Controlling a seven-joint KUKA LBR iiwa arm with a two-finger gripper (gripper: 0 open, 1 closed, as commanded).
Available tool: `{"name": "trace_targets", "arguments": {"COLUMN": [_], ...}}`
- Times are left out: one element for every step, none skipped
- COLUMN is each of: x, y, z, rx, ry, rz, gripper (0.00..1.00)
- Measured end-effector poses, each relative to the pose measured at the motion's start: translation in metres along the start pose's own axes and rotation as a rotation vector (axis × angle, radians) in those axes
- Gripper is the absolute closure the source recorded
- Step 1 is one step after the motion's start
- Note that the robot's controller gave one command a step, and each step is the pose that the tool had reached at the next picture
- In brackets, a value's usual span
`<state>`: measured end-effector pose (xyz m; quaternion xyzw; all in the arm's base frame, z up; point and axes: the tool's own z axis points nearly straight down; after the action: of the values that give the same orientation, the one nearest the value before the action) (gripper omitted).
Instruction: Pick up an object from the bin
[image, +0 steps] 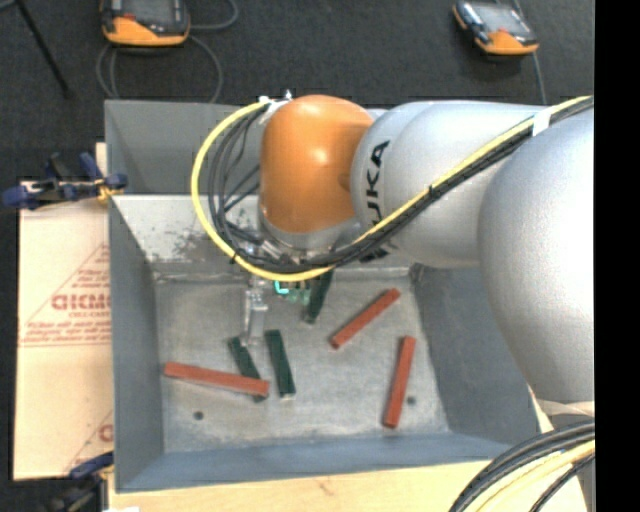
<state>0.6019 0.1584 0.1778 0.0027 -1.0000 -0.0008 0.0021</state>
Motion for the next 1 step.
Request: {"name": "trace_targets", "arguments": {"x": [0.0390], "y": [-0.0208], "z": [0.1049], "rx": [0.002], "ry": [-0.006], "rz": [-0.312], "gripper": [0.00]}}
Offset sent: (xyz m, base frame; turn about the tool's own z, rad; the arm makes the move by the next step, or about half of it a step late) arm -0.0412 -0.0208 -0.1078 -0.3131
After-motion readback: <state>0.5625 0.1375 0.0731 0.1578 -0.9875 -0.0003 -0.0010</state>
